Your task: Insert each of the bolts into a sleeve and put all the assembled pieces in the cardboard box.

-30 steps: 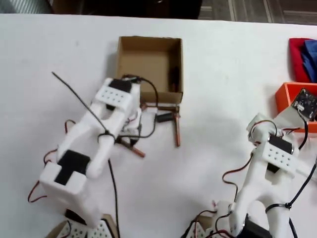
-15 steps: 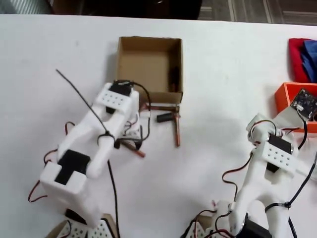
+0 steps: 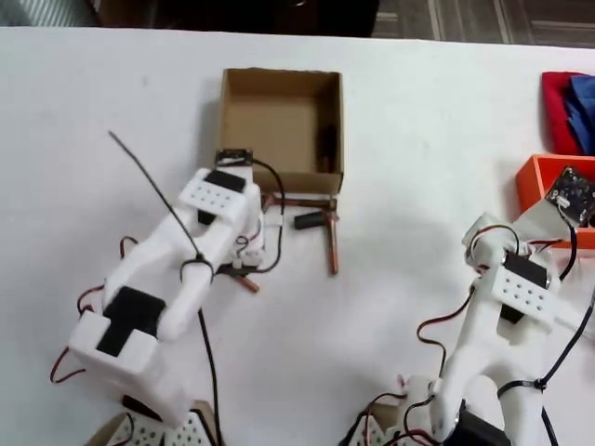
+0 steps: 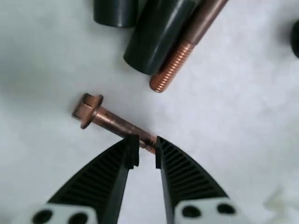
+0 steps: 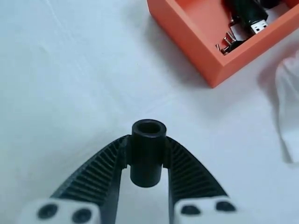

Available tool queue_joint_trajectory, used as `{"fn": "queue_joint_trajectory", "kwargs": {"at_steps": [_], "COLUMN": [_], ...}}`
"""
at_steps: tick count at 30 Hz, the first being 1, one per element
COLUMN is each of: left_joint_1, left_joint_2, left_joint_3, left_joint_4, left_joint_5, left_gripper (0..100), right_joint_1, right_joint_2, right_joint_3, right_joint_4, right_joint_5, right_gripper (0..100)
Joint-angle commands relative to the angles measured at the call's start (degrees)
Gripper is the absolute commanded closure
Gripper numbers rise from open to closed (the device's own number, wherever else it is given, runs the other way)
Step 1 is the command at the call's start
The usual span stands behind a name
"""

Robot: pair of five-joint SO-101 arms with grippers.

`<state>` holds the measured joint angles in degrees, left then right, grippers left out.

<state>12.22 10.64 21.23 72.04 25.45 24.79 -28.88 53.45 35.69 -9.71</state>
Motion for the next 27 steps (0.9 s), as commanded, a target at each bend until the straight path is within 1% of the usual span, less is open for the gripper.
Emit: {"fn": "queue_joint_trajectory", "kwargs": {"at_steps": [1, 3, 7, 11, 18, 22, 24, 27], "left_joint_1": [-2.5, -4.0, -7.9, -11.3, -11.3, -11.3, -10.9, -9.3], "left_joint_2": [-0.5, -0.6, -1.1, -0.6, -0.5, -0.4, -0.4, -0.4], "left_joint_3": [0.3, 0.2, -0.4, -1.2, -1.2, -0.7, -0.7, -0.7], "left_joint_4": [-0.6, -0.4, 2.8, 7.3, 7.2, 3.9, 2.3, 1.0], "left_joint_5": [0.0, -0.1, -0.1, -0.1, 0.2, 0.2, 0.1, -0.1], "left_gripper": [90, 85, 76, 71, 71, 72, 76, 87], "right_joint_1": [0.8, 0.8, 0.8, 0.8, 0.7, 0.8, 0.8, 0.8], "right_joint_2": [0.0, 0.0, 0.0, 0.0, 0.0, -0.1, -0.2, -0.3], "right_joint_3": [-2.8, -2.8, -2.7, -2.7, -2.7, -2.7, -2.8, -3.1], "right_joint_4": [-1.0, -1.0, -1.0, -1.0, -1.0, -1.0, -0.6, 0.5], "right_joint_5": [-0.5, -0.5, -0.5, -0.5, -0.5, -0.5, -0.5, -0.5], "right_gripper": [97.5, 97.5, 97.5, 97.5, 97.5, 97.5, 97.5, 97.5]}}
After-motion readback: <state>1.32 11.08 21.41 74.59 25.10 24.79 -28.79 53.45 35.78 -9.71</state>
